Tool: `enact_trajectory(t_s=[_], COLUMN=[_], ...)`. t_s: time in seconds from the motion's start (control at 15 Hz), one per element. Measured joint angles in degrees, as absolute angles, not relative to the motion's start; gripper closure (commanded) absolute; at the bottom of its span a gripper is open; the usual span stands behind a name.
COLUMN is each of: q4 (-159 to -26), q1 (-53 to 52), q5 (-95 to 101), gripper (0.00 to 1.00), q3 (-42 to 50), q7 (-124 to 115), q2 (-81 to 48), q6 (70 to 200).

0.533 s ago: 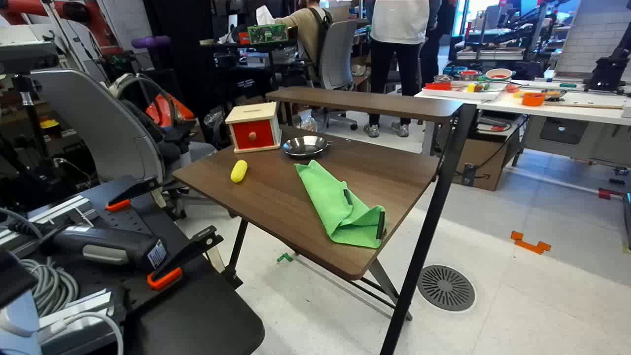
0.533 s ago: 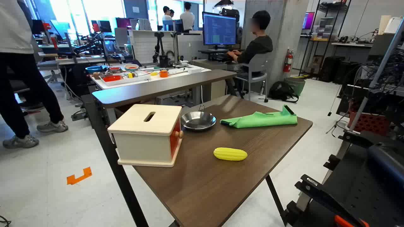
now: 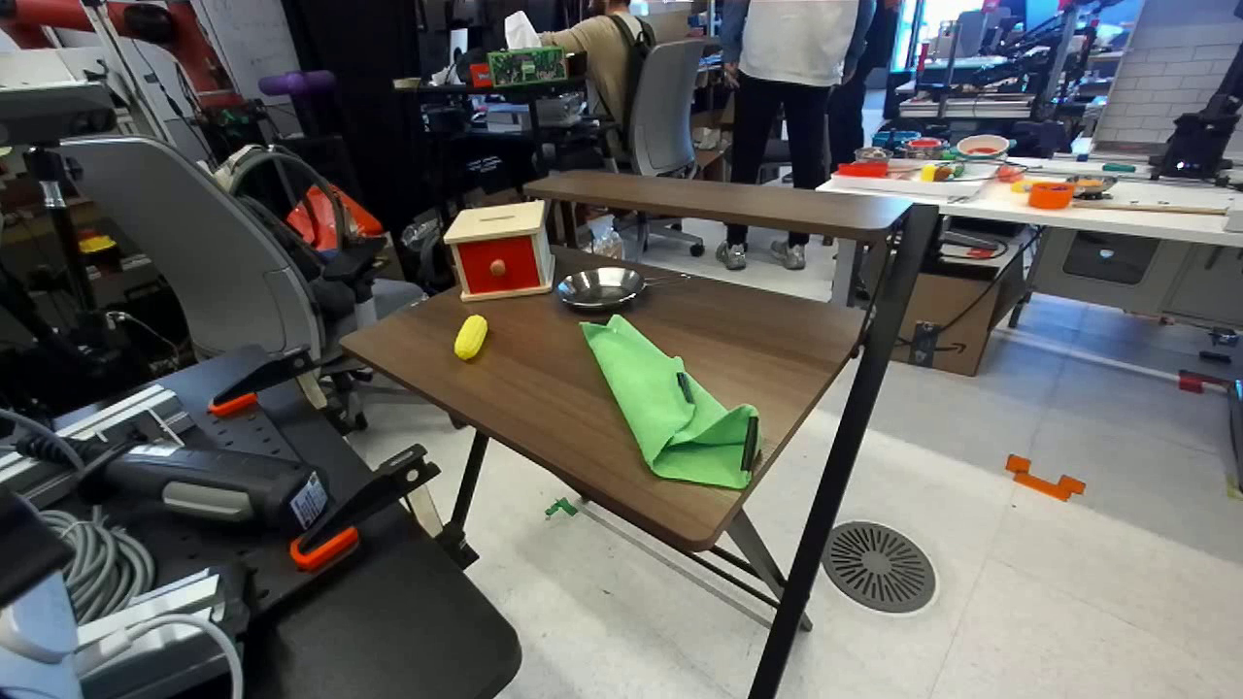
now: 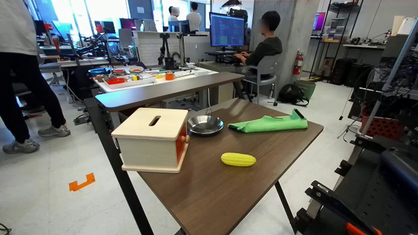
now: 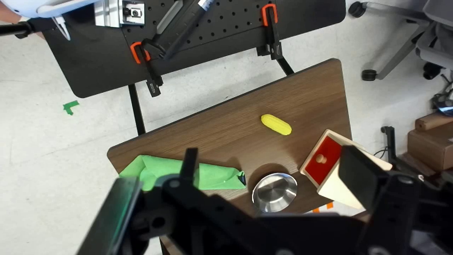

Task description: Open the chest drawer

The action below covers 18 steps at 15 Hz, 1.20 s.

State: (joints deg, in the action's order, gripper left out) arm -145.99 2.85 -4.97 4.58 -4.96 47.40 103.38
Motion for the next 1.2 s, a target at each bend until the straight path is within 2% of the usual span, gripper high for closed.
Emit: enact_trajectory(t_s=[0.27,0.53,0.87,1.2], q4=[-147.1,-149.7,-149.2,-139.5], q1=[2.5,0.5,-5.8,-12.4], q5=[-5.0,-5.0,-9.5,-21.8], gripper=[0.00,0.00,0.00,0.00], q3=[3.5,1.8,3.0,4.4], q7=[-4.9,-2.1,6.6,23.1], q2=[45.6,38.4,23.2,4.7], q6=[109.6,126.9,145.3,148.6])
